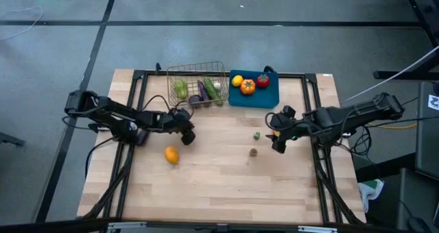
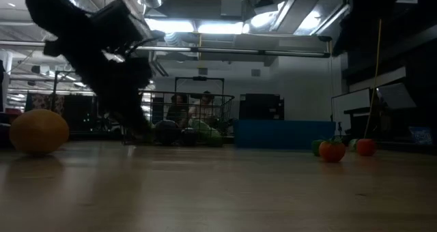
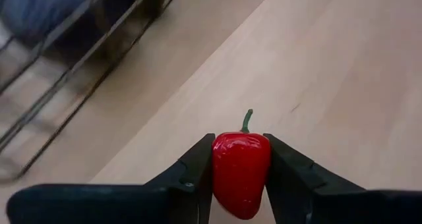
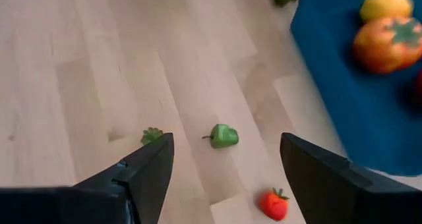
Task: Sort produce into baskets
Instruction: Put the red bell pepper into the wire basket
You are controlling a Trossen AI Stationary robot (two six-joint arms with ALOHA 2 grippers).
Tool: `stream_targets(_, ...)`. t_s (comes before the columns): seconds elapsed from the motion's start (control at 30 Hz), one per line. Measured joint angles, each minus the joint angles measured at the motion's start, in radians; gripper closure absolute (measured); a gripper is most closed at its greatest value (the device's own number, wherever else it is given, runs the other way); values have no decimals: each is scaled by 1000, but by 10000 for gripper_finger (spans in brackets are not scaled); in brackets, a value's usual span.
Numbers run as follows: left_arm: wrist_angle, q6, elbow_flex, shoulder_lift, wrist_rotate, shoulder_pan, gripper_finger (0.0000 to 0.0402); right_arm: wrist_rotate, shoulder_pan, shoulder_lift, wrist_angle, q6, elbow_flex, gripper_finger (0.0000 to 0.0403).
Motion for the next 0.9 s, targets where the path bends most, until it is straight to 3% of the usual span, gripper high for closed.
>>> stream_targets(0.27,0,113,164,0,10,6,285,-1,0,6,271,17,-190,127)
stream_targets(0.43,4,229,274,-1,9,43,284,0,0,18,340,28,-255,127)
stream_targets(0.7,6,445,380,-1,8,188,284,1,0,74,359,28,-278,127)
stream_targets(0.9,-40,464,382,-1,6,316,284,18,0,143,402,28,-277,127)
